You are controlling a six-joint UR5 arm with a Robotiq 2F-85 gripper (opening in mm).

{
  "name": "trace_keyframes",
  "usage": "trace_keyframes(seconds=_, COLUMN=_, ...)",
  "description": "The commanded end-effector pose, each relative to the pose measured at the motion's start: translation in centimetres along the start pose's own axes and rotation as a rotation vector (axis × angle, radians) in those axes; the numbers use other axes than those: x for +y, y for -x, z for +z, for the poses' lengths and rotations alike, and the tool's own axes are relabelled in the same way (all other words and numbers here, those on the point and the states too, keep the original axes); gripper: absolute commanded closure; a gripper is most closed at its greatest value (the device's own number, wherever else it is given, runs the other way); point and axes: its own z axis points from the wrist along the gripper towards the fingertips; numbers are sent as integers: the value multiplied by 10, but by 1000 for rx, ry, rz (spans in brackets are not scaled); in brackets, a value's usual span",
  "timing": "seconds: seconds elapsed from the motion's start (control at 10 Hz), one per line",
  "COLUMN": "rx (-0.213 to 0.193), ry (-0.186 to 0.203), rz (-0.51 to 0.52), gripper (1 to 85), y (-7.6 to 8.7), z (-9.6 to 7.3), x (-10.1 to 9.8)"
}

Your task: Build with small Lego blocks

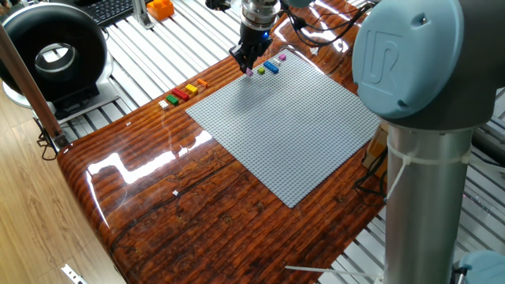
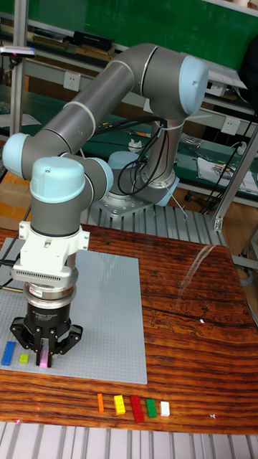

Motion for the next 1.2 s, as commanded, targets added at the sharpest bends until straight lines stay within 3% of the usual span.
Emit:
trace_keyframes(seconds=0.0, rx=-8, ry=8, rz=10, gripper=847, y=1, z=1, x=0)
trace_keyframes(seconds=0.7, rx=-18, ry=12, rz=10, gripper=847, y=3, z=2, x=0)
trace_keyframes(seconds=1.1, rx=8, ry=-5, rz=26, gripper=847, y=-3, z=1, x=-1)
